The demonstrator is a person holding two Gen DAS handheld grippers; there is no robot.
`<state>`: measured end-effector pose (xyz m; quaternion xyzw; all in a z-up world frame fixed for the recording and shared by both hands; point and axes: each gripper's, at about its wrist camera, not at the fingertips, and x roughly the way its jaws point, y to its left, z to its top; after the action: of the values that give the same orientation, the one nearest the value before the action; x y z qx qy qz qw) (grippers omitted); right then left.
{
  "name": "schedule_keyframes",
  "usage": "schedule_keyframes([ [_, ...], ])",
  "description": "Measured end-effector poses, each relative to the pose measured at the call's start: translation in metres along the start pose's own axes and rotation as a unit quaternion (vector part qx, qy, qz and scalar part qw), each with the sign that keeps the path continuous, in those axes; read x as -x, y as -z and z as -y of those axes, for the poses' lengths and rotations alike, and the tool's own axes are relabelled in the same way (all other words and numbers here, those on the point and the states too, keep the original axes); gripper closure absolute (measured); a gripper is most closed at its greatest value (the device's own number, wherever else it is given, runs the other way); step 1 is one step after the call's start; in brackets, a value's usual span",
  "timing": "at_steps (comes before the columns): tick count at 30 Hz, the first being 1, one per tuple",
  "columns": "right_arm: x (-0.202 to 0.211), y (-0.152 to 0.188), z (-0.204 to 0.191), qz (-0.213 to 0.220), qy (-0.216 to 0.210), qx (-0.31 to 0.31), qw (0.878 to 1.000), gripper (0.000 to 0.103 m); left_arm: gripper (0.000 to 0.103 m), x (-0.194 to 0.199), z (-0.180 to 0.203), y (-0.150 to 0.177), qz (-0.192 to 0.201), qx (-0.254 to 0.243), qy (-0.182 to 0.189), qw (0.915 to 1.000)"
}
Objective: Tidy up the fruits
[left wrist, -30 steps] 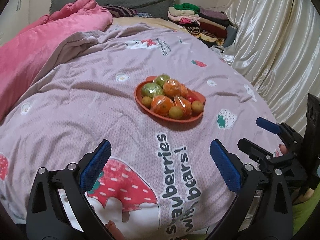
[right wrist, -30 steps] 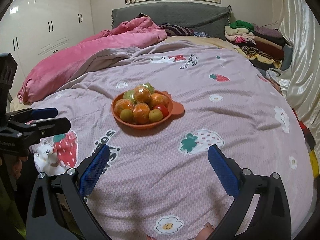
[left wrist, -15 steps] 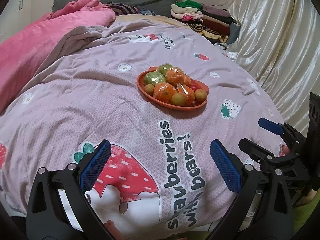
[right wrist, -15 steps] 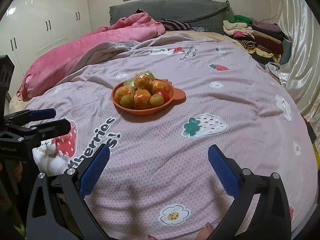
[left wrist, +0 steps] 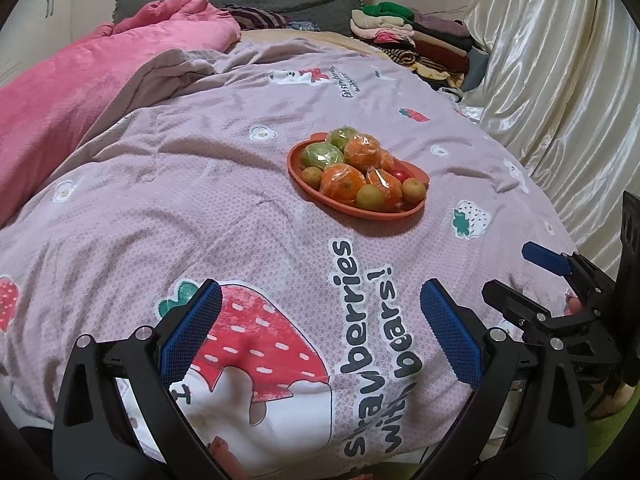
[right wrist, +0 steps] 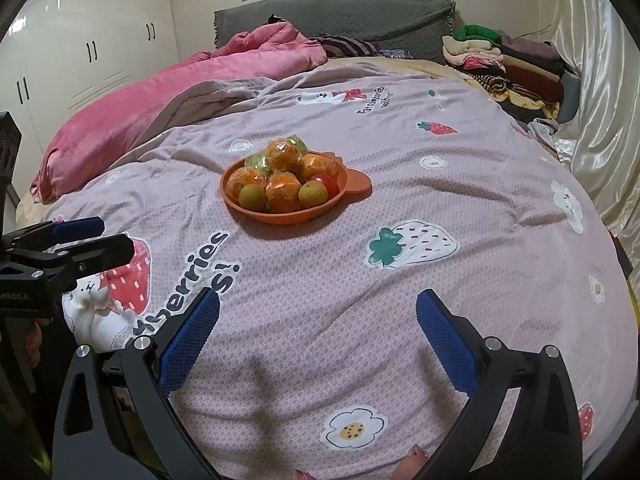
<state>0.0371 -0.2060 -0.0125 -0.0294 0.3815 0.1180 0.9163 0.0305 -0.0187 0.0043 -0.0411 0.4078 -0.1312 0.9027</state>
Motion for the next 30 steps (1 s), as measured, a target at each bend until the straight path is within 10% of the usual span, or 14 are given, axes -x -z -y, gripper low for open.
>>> schedule_keyframes([
  [30, -0.0004, 0.0012, 0.0033, -0.004, 0.002, -0.004, 1.000, 0.005, 0.010, -0.0034, 0.0002, 0.0013, -0.009, -0.001, -0.012, 0.9999],
])
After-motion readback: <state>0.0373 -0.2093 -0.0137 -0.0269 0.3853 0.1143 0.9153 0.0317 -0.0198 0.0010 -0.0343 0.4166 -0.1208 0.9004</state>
